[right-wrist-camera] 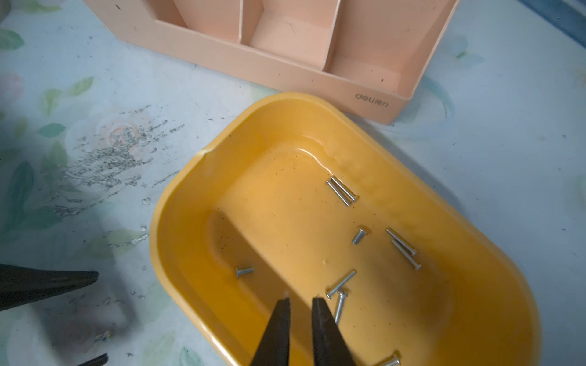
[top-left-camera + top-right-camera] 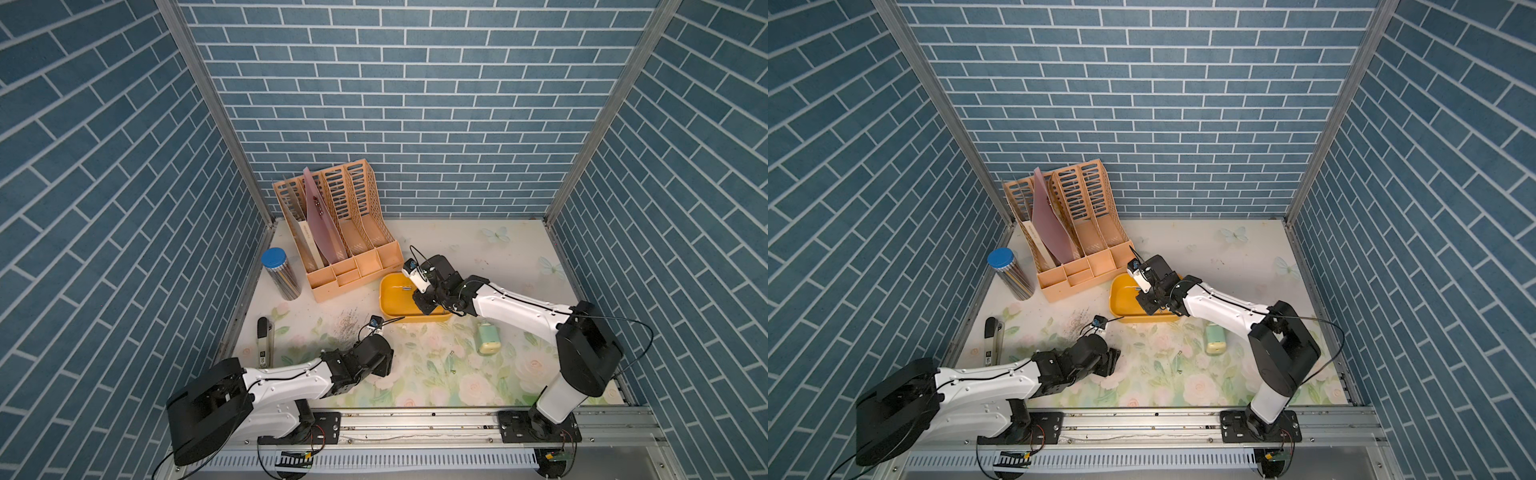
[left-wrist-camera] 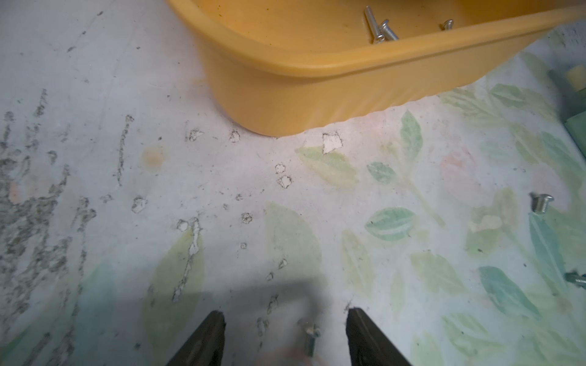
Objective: Put the screws on the desktop into the storage box
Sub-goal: Pick up the screw from the center of the board.
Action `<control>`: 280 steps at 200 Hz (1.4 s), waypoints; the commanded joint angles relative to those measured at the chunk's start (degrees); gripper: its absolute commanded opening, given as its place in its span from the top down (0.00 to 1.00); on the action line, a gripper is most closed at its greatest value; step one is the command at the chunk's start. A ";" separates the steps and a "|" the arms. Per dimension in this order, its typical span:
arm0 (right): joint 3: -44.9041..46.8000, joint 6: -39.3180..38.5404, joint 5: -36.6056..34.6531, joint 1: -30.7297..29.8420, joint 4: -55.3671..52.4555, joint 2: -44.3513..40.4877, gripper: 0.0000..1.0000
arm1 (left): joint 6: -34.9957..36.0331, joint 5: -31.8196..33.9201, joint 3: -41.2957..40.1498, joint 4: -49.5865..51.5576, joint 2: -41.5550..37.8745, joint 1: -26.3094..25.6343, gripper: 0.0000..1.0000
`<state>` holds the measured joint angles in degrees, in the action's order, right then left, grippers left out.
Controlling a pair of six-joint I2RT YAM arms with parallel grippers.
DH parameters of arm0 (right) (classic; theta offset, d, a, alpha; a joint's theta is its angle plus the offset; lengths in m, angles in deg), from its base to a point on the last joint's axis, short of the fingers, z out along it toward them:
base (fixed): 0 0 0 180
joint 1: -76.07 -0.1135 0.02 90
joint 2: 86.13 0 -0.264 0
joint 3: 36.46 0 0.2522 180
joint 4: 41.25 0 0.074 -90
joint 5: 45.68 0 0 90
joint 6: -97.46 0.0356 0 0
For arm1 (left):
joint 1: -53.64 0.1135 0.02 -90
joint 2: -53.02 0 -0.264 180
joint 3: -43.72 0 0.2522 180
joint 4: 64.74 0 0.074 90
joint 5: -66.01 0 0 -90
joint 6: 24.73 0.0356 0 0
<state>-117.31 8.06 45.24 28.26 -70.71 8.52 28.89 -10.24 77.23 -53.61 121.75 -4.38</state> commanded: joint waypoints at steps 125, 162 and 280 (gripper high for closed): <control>1.73 0.19 -0.31 0.09 1.64 -4.89 0.83 | 1.66 -3.79 2.60 3.96 6.89 -2.27 0.67; 2.08 0.21 -0.12 0.09 1.64 -5.28 0.83 | 1.81 -3.13 5.11 7.29 7.77 -3.14 0.67; 2.73 0.20 0.52 0.08 1.91 -5.97 0.84 | 0.70 -2.56 4.41 13.15 1.55 -4.41 0.53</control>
<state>-115.10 8.06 45.59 28.26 -69.29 3.93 30.07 -13.54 81.78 -44.30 124.13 -8.46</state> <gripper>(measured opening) 0.166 0.465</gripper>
